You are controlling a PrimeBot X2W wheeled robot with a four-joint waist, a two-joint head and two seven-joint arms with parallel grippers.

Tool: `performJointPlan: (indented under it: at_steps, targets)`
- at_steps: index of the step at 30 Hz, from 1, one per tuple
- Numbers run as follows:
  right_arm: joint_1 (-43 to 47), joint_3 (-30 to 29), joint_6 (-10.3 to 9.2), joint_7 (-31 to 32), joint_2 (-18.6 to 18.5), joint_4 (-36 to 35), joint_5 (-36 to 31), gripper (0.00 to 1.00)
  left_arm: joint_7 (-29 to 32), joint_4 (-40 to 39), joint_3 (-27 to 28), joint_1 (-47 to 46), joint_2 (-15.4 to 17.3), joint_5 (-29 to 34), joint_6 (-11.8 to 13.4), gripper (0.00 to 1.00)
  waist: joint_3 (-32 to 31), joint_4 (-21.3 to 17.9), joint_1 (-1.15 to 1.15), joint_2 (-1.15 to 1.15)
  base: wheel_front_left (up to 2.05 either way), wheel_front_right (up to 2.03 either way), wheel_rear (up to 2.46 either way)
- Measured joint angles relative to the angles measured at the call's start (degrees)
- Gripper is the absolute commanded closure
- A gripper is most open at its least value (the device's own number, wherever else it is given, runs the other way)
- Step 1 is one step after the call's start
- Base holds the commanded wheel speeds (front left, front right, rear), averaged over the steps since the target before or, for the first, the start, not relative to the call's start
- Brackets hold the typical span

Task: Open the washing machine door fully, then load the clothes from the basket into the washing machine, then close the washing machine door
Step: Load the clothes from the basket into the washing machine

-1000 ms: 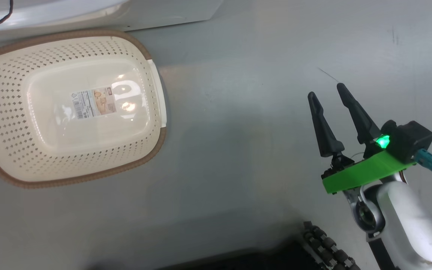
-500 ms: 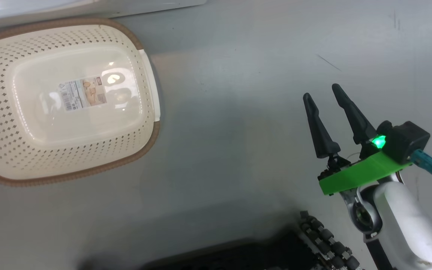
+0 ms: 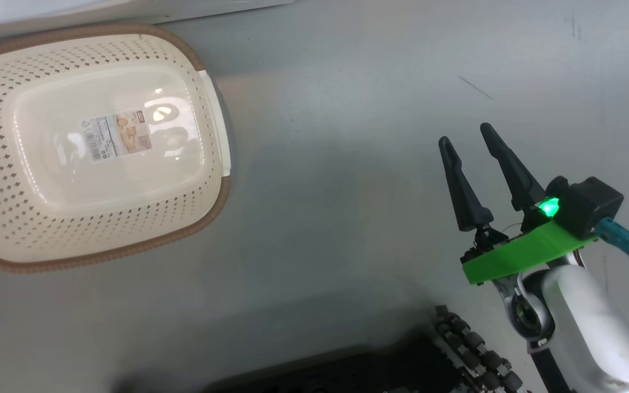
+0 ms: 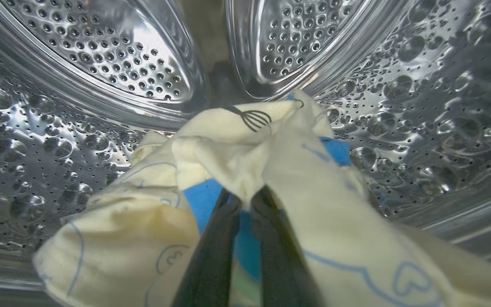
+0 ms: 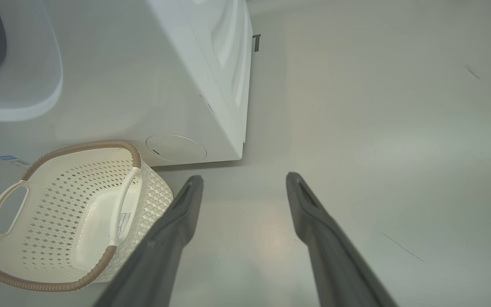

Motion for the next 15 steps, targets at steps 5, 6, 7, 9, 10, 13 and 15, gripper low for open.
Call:
performJointPlan:
  at_steps: [5, 6, 7, 9, 10, 13, 15]
  targets:
    - [-0.05, 0.02, 0.00, 0.00, -0.04, 0.03, 0.00, 0.00, 0.44, 1.43, -0.60, -0.51, -0.10, -0.62, -0.03, 0.96, -0.31, 0.09, -0.01, 0.00, 0.00, 0.00, 0.00]
    - [-0.07, 0.02, 0.00, 0.00, -0.05, 0.05, 0.00, 0.00, -0.05, 1.63, -0.60, -0.63, -0.11, -0.69, -0.03, 0.60, -0.34, 0.08, 0.00, 0.00, 0.00, 0.00, 0.00]
    - [-0.08, 0.02, 0.00, 0.00, -0.05, 0.09, 0.00, 0.00, -0.41, 1.97, -0.62, -0.63, -0.16, -0.69, -0.03, 0.00, -0.49, 0.09, 0.00, 0.00, 0.00, 0.00, 0.00]
    - [-0.08, 0.00, 0.00, 0.00, -0.08, 0.11, 0.00, 0.00, -0.71, 2.57, -0.60, -0.63, -0.16, -1.18, -0.03, 0.00, -0.89, 0.15, -0.01, 0.00, 0.00, 0.00, 0.00]
    - [-0.08, -0.02, 0.00, 0.00, -0.09, 0.14, 0.00, 0.00, -1.16, 2.83, -0.60, -0.63, -0.13, -1.29, -0.03, 0.00, -1.10, 0.18, -0.01, 0.00, 0.00, 0.00, 0.00]
    - [-0.08, -0.14, 0.00, 0.00, -0.09, 0.27, 0.00, 0.00, -2.58, 3.89, -0.58, -0.40, -0.32, -1.78, -0.03, 0.00, -1.98, 0.32, 0.00, 0.00, 0.00, 0.00, 0.00]
    - [-0.08, -0.40, 0.00, 0.00, -0.11, 0.25, 0.00, 0.00, -3.34, 4.11, -0.58, -0.24, -0.48, -2.14, -0.01, 0.00, -2.67, 0.55, -0.01, 0.00, 0.00, 0.00, 0.00]
